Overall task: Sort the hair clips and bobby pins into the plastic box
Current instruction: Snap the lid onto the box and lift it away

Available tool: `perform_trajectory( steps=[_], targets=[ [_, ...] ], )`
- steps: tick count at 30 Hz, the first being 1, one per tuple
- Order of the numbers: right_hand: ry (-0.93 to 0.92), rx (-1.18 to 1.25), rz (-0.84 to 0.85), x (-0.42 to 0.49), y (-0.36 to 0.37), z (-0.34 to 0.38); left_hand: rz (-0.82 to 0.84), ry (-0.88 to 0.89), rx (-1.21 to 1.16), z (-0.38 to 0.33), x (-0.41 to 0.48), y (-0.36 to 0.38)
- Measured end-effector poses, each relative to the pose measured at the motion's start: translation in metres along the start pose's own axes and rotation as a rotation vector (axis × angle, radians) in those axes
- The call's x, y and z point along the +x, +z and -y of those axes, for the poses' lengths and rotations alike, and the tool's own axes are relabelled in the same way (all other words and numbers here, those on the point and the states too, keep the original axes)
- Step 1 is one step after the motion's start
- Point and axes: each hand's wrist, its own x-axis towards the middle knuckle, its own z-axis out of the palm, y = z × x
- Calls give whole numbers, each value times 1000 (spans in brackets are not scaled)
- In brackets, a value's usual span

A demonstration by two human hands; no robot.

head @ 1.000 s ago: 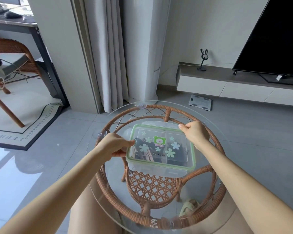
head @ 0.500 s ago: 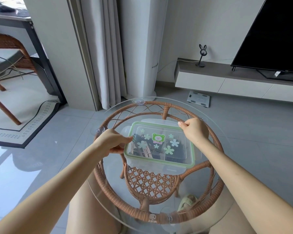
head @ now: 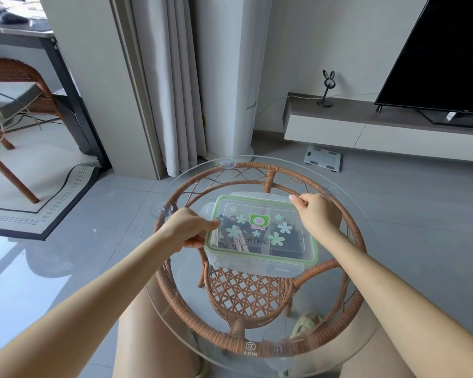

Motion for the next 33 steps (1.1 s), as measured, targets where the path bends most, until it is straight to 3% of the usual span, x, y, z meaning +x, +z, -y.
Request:
perform_trajectory(
  steps=[3, 5, 11, 15, 19, 29, 33],
  targets=[
    [14, 26, -54, -11, -7, 0, -11, 10, 19, 3, 2, 1],
    [-17, -109, -100, -27, -20, 1, -33, 28, 44, 5, 3, 4],
    [-49, -356, 23, -70, -29, -6, -96, 79, 120, 5, 3, 3],
    [-44, -455, 11, -76, -31, 0, -271, 163, 491, 2, -3, 6],
    [-66, -444, 47, -73, -31, 0, -189, 214, 744, 3, -2, 11],
    [-139, -345, 167, -60, -29, -4, -22, 224, 940, 1, -3, 14],
    [-114, -245, 324, -51, -30, -9, -1, 241, 912, 0, 0, 15]
  ],
)
